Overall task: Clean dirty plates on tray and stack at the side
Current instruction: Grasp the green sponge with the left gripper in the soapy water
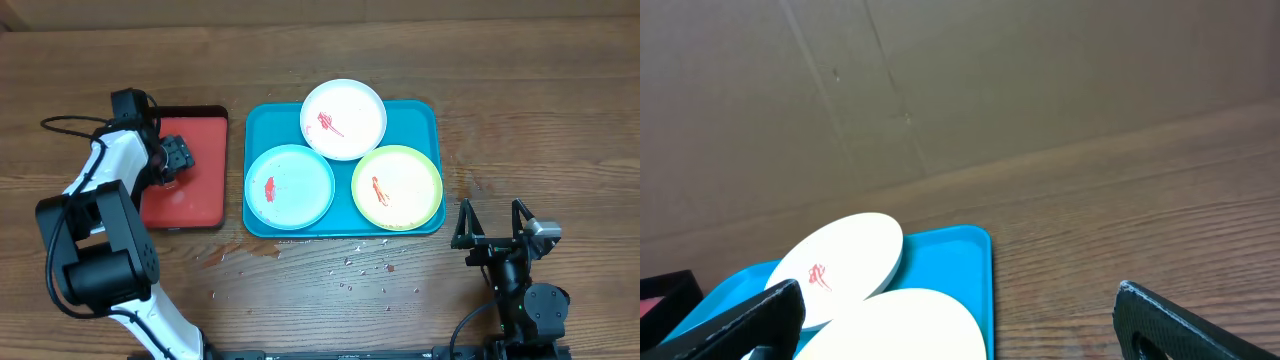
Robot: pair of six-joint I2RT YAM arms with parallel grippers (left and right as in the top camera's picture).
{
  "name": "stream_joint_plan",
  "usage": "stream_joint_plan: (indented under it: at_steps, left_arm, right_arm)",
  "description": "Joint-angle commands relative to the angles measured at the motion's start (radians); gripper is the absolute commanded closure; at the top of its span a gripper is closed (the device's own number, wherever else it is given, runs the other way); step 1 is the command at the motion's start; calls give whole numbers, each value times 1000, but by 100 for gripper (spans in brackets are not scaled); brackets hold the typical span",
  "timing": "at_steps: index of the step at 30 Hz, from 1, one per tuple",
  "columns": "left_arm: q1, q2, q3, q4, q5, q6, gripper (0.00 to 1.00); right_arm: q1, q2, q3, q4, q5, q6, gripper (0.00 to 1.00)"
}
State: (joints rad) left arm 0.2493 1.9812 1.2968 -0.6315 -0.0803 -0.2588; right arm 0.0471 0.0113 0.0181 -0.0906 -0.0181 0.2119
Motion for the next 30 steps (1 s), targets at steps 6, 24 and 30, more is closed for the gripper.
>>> stream_joint_plan:
  at_steps: [6, 24, 30]
  left_arm:
    - [-2, 35, 15, -36, 39, 13, 34]
    - [-2, 34, 17, -12, 103, 19, 0]
    - [-1, 35, 17, 105, 95, 19, 0]
  right_arm:
    - [-3, -6, -10, 6, 10, -3, 0]
    - [-3, -6, -10, 6, 10, -3, 0]
    - [-3, -6, -10, 6, 10, -3, 0]
